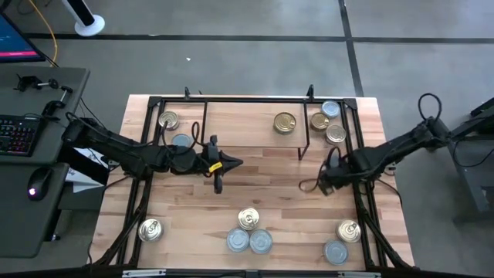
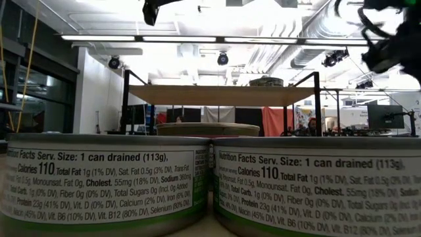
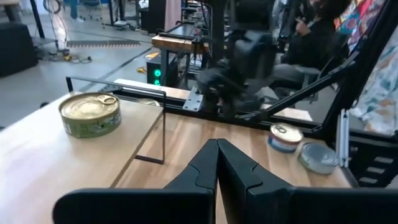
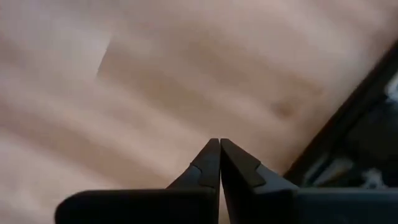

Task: Stack canned seafood by type on shelf
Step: Put the white-green tuna can on the shelf

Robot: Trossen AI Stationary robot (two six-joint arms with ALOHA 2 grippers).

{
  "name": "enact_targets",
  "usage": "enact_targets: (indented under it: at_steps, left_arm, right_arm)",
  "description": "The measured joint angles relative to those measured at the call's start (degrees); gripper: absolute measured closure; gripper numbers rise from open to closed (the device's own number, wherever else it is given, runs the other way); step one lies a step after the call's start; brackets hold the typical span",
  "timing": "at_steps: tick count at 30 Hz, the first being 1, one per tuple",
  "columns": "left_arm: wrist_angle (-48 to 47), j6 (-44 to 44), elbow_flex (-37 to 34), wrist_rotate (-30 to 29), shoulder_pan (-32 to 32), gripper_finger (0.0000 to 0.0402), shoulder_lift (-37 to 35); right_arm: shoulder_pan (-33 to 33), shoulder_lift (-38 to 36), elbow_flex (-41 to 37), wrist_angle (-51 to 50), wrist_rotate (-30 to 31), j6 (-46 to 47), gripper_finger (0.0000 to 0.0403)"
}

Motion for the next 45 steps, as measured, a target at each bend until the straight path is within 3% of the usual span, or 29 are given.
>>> enact_targets:
  at_steps: [6,14,20,27,32,41,45]
  left_arm:
    - [0.44,-2.75,0.04,0.02,-0.83,0.0402,-0.02]
    - [0.52,-2.68,0.04,-0.10,-0.56,0.0402,-0.02]
    - [-1.16,-2.31,0.04,-0.13,-0.56,0.0401,-0.02]
    - [-1.65,-2.26,0.04,-0.09,-0.24,0.0401,-0.02]
    - [-3.33,-1.34,0.04,-0.09,0.06,0.0401,-0.02]
    - [-4.48,-1.28,0.04,0.33,-0.03,0.0401,-0.02]
    - [-9.05,-1.28,0.04,7.57,-0.08,0.0402,-0.07]
  right_arm:
    - [-3.99,-5.38,-0.01,0.63,3.03,-5.15,0.0403]
    - [1.96,-4.50,-0.04,18.04,-8.61,-3.34,0.0403]
    - [10.94,2.87,-0.04,33.22,-8.31,2.17,0.0403]
    - [22.16,13.26,-0.01,46.73,-19.98,11.27,0.0403]
    - [29.02,19.17,-0.01,51.21,-21.94,23.66,0.0403]
    - [30.39,24.83,-0.01,52.74,-23.41,29.13,0.0403]
    - [28.58,27.33,0.13,52.05,-24.52,27.73,0.0403]
